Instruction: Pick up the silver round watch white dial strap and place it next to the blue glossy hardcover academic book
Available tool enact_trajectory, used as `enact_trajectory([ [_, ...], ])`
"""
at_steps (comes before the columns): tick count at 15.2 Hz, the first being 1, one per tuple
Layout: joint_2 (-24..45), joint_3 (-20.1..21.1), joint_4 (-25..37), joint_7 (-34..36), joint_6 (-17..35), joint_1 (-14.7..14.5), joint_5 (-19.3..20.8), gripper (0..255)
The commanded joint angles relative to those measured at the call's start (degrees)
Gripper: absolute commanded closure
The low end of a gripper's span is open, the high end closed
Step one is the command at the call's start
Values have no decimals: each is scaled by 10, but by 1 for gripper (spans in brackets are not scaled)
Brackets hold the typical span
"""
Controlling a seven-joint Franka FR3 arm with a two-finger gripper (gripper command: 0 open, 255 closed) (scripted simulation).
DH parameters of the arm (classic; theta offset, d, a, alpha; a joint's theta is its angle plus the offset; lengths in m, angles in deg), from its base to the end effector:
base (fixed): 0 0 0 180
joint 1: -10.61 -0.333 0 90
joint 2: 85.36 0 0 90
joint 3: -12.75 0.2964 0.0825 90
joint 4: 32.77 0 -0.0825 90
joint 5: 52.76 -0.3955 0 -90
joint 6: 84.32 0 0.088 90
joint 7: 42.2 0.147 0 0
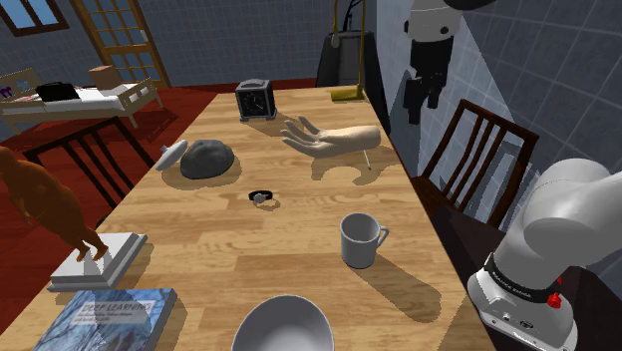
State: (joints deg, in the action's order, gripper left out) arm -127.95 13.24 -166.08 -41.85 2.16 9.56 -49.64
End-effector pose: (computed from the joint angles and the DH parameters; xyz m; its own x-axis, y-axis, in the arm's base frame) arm 0.3336 0.0011 0.5317 0.9972 0.0147 -0.0735 0.0192 -0.9980 0.0607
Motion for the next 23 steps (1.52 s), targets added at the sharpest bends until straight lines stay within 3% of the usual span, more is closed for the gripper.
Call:
enact_trajectory([
  [1, 0, 0, 0, 0, 0, 0, 0, 0],
  [12, 213, -8, 66, -89, 147, -47, -37, 0],
  [23, 432, 10, 208, -180, 220, -86, -81, 0],
])
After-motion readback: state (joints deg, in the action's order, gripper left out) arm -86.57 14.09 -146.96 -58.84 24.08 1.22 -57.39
